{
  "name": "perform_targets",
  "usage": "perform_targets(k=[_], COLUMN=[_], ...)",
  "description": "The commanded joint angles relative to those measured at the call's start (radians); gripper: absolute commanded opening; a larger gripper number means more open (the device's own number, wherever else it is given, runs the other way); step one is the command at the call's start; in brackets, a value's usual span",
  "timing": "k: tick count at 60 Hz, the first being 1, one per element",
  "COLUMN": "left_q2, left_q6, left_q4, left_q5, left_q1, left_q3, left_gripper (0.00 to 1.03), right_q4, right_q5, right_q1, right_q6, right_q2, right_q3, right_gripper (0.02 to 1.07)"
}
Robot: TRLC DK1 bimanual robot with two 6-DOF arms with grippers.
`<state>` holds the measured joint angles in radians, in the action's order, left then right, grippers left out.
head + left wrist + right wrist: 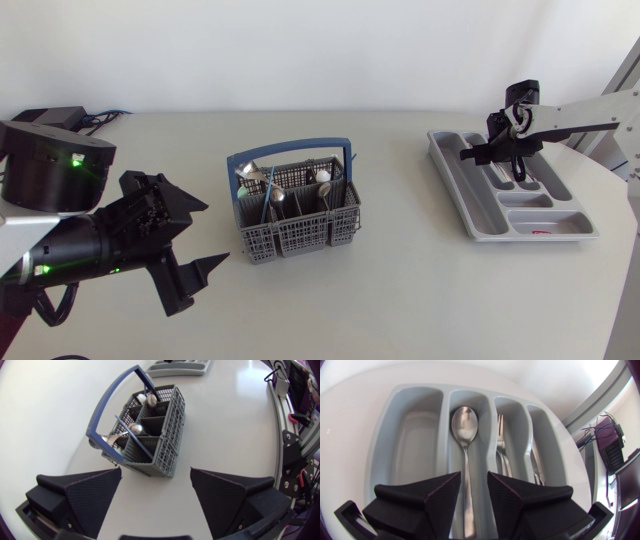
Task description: Sort the cutlery from the basket into the organizer compartments.
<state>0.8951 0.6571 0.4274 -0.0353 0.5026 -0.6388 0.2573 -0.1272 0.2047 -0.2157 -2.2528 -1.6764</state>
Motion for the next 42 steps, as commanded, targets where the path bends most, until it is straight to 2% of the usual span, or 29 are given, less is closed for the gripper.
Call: perform_targets(k=[1, 5, 14, 21, 22, 30, 31, 36, 42], left_q2=[0.030, 0.053, 0.126, 0.211, 0.234, 0.324, 0.344, 0.409, 0.464], left_q6=[-0.027, -0.033, -0.054, -0.070, -0.071, -0.076, -0.076, -0.076, -0.076], left_q4=[-0.032, -0.059, -0.104, -0.151, -0.164, -0.217, -0.231, -0.265, -0.291], left_q5=[0.005, 0.005, -0.006, -0.023, -0.029, -0.038, -0.040, -0.061, -0.084], left_q1=[-0.024, -0.042, -0.081, -0.093, -0.099, -0.122, -0.128, -0.150, -0.176], left_q3=[0.034, 0.044, 0.047, 0.045, 0.041, 0.013, 0.007, -0.019, -0.045], left_gripper=[0.95, 0.94, 0.83, 0.70, 0.65, 0.43, 0.37, 0.19, 0.07], right_q4=[-0.013, -0.033, -0.036, -0.036, -0.036, -0.021, -0.018, 0.007, 0.034], right_q5=[0.014, 0.028, 0.081, 0.104, 0.107, 0.135, 0.136, 0.158, 0.187], right_q1=[-0.027, -0.053, -0.143, -0.238, -0.251, -0.343, -0.353, -0.406, -0.453], right_q6=[0.010, 0.003, 0.003, 0.007, 0.009, 0.022, 0.024, 0.033, 0.056], right_q2=[0.110, 0.183, 0.335, 0.426, 0.435, 0.472, 0.473, 0.486, 0.501], right_q3=[0.096, 0.172, 0.323, 0.417, 0.426, 0.465, 0.468, 0.480, 0.497], right_gripper=[0.53, 0.53, 0.51, 0.32, 0.30, 0.11, 0.10, 0.08, 0.08])
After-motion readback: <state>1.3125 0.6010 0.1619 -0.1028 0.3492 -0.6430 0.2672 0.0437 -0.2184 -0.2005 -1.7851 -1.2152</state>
